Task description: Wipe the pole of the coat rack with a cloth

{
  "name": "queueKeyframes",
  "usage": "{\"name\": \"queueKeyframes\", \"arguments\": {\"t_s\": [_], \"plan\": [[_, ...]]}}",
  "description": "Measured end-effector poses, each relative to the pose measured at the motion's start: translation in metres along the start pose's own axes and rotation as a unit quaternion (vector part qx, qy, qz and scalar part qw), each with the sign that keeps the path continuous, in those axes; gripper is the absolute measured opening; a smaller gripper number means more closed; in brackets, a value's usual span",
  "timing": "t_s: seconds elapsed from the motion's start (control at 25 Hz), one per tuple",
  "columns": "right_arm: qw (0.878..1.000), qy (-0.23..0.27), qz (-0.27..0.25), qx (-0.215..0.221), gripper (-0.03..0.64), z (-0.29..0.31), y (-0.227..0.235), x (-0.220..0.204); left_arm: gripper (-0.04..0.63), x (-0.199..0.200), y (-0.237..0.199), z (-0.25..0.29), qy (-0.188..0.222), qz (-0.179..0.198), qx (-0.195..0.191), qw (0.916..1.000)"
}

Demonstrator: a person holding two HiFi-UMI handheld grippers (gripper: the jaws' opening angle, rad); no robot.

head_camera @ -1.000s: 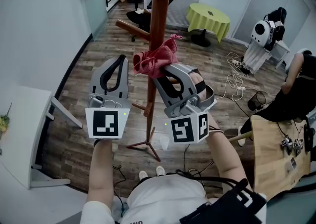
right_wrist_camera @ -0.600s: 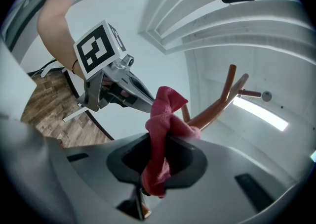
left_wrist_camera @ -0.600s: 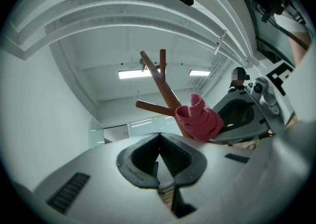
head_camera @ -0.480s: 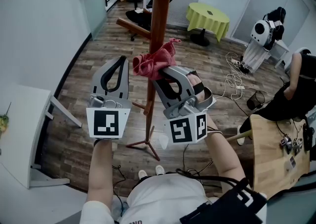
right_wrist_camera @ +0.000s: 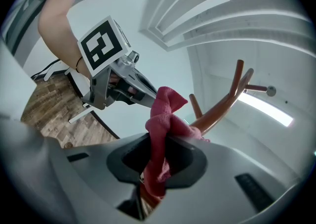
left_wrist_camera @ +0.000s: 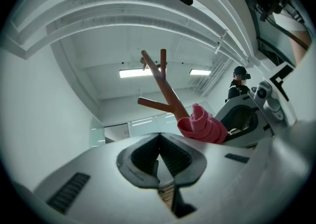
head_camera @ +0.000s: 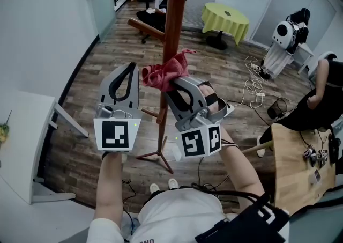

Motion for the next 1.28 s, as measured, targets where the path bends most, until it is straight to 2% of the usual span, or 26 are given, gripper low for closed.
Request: {"name": "queueKeyframes", "arguments": {"t_s": [0.88, 1.28], "plan": [[1.000, -0.015, 0.004, 0.021, 0.083, 0.006, -0.019, -0.008, 0.012, -0.011, 0.002, -0.004, -0.011, 0.002, -0.008, 0.9999], [0.999, -0.021, 0.003, 0.034, 0.083, 0.008, -0.028, -0.012, 0.012, -0.023, 0.001, -0.006, -0.033, -0.007, -0.012, 0.9993]]}}
Point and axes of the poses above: the fingertips, and each gripper's own axes: z forward along the fingers, y to its right, x out of its top, the point moved 4 cm from there along -z, backward along the fingers, and after that the axes turned 13 degrees about x, right-handed, at the moved point
